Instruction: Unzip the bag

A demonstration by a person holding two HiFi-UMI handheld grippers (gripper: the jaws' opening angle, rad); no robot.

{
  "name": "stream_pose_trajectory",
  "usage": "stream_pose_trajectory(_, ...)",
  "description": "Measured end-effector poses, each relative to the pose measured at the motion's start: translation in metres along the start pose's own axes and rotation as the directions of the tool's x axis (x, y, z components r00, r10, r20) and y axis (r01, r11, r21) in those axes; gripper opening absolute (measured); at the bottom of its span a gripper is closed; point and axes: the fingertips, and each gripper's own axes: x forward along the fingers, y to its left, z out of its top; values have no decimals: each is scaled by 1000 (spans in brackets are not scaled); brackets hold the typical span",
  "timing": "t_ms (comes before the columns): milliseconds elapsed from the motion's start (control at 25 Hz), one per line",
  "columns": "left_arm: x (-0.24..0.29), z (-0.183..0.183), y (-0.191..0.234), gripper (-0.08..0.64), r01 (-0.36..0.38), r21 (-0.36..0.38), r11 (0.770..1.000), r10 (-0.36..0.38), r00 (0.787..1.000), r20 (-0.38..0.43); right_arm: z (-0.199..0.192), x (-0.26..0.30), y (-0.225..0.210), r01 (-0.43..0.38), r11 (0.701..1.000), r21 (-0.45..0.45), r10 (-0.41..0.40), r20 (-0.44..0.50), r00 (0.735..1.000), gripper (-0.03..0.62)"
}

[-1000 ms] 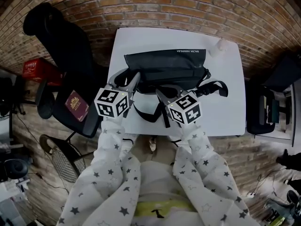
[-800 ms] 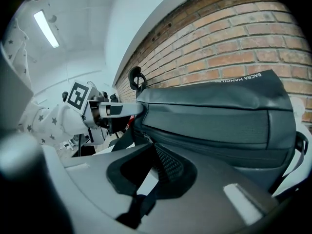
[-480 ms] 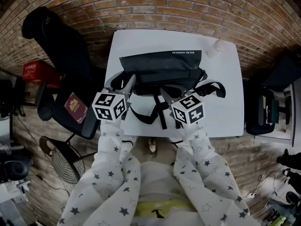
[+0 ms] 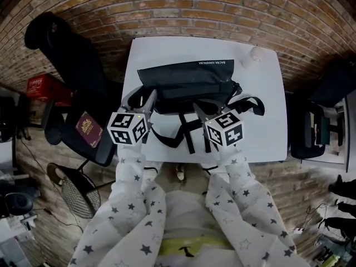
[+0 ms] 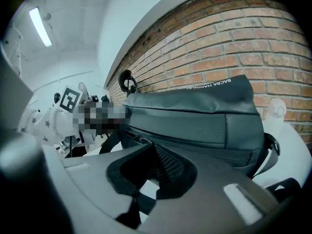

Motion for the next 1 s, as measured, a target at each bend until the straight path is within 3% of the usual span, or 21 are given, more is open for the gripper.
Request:
stream_pose_trajectory(680, 1, -2, -14, 144, -73, 11, 997, 73, 997, 0, -11, -48, -58, 121, 990, 70, -124, 37, 992, 17)
stream_pose_trajectory(1000, 1, -2, -14, 144, -113, 8, 994, 113, 994, 5, -11, -57, -68, 136, 988, 71, -139, 43, 989, 17)
